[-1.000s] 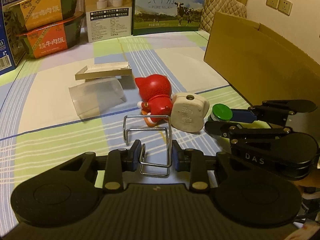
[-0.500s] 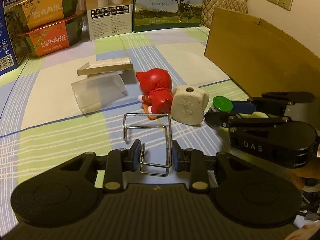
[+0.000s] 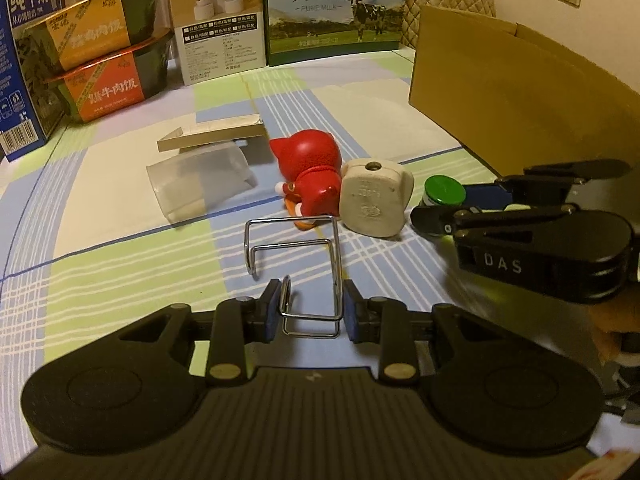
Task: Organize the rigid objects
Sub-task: 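Grasp the metal wire rack with the left tool while the right tool holds the jar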
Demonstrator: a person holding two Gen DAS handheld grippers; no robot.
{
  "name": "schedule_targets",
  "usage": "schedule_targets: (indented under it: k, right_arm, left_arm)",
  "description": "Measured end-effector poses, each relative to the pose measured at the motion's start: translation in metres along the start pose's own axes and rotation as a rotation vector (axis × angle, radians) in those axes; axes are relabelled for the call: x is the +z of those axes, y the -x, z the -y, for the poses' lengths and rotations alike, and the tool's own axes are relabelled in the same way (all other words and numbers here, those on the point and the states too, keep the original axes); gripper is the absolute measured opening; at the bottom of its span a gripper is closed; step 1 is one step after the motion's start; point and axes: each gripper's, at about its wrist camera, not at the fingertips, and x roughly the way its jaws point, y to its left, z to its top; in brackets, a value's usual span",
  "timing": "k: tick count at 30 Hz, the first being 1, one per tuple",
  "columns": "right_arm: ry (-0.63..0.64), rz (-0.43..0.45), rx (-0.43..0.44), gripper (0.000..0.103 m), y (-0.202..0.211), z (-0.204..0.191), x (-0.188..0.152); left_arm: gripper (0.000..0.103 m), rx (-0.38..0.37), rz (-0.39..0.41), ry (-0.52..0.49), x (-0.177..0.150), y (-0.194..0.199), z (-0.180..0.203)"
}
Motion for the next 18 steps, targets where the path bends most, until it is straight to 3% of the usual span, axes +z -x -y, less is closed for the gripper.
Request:
schedule_targets:
  k: [18]
  right_arm:
    - [-0.031,-0.013,-0.008,0.027,0.017,-0.002,-0.002]
  left_arm:
    - [0.026,-0.028,0.033,0.072,0.004,0.023,-0.009]
